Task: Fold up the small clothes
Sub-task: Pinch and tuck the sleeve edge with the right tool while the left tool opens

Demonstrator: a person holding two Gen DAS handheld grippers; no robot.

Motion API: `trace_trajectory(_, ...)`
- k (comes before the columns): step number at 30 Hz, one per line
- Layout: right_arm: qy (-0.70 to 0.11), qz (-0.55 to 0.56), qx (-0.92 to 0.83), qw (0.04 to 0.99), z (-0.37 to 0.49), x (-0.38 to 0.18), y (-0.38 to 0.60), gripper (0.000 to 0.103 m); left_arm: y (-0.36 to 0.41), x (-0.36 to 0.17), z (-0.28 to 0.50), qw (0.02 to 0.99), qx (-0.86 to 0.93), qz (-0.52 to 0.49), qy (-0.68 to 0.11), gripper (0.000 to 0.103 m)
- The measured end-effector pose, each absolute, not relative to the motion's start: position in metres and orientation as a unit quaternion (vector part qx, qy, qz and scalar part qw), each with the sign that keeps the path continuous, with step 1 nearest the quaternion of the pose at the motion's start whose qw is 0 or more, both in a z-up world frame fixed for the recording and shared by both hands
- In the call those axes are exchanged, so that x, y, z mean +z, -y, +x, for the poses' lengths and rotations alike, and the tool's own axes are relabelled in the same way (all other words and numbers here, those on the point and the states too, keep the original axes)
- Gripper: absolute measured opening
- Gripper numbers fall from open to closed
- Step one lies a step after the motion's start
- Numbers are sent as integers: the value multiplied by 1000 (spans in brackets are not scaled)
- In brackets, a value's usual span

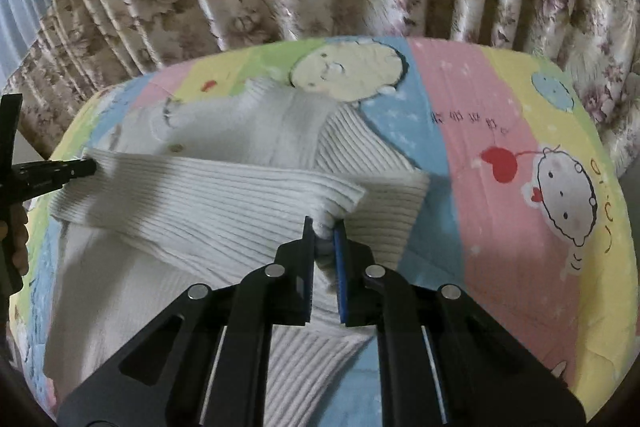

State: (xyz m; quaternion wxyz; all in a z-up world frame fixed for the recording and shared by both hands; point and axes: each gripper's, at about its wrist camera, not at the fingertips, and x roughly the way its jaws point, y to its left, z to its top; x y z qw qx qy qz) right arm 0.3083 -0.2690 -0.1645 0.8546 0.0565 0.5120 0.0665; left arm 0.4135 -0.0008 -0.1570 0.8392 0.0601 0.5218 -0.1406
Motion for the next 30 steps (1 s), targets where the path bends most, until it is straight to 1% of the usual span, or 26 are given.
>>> trace_trajectory(3,-517,48,62,853,308,-174,265,10,2,-165,414,840,-133,67,-522,16)
trace_trajectory(5,-515,53,63,854,307,-176,268,10,1,-163,410,842,-126,71,-519,22)
trace_trajectory(8,-512,55,68,855,306,-174,271,12,0,-154,402,849,-109,79,-510,40)
trace_trajectory(10,-505,59,75,858,302,-170,273,15,-3,-143,393,857,-93,85,-499,63)
trace_trajectory(11,-501,63,79,859,298,-167,275,16,-5,-137,388,861,-86,85,-493,67)
trace_trajectory(13,-489,70,81,865,291,-158,280,16,-14,-124,376,874,-67,86,-474,80)
trace_trajectory(15,-480,81,80,870,281,-149,288,25,-25,-119,367,881,-52,88,-461,83)
trace_trajectory(16,-479,84,79,870,278,-146,290,35,-34,-121,364,881,-46,87,-463,83)
trace_trajectory(17,-479,84,79,870,275,-145,290,40,-39,-123,362,880,-47,84,-465,83)
trace_trajectory(18,-481,81,80,869,273,-145,289,40,-45,-130,362,876,-49,82,-472,83)
trace_trajectory(20,-490,72,86,865,273,-150,281,45,-52,-141,363,868,-41,87,-486,83)
trace_trajectory(22,-496,70,87,861,277,-158,275,45,-57,-147,363,866,-42,78,-492,83)
trace_trajectory(23,-496,69,88,861,280,-162,272,41,-58,-147,363,866,-45,71,-493,83)
trace_trajectory(24,-497,64,88,861,283,-165,269,31,-59,-148,364,866,-47,65,-494,83)
trace_trajectory(25,-496,46,77,864,286,-167,264,12,-59,-148,364,866,-50,61,-494,83)
trace_trajectory(26,-489,30,75,869,287,-165,261,7,-58,-147,364,866,-51,60,-493,83)
trace_trajectory(30,-446,4,45,894,277,-142,270,3,-54,-136,362,874,-51,73,-477,83)
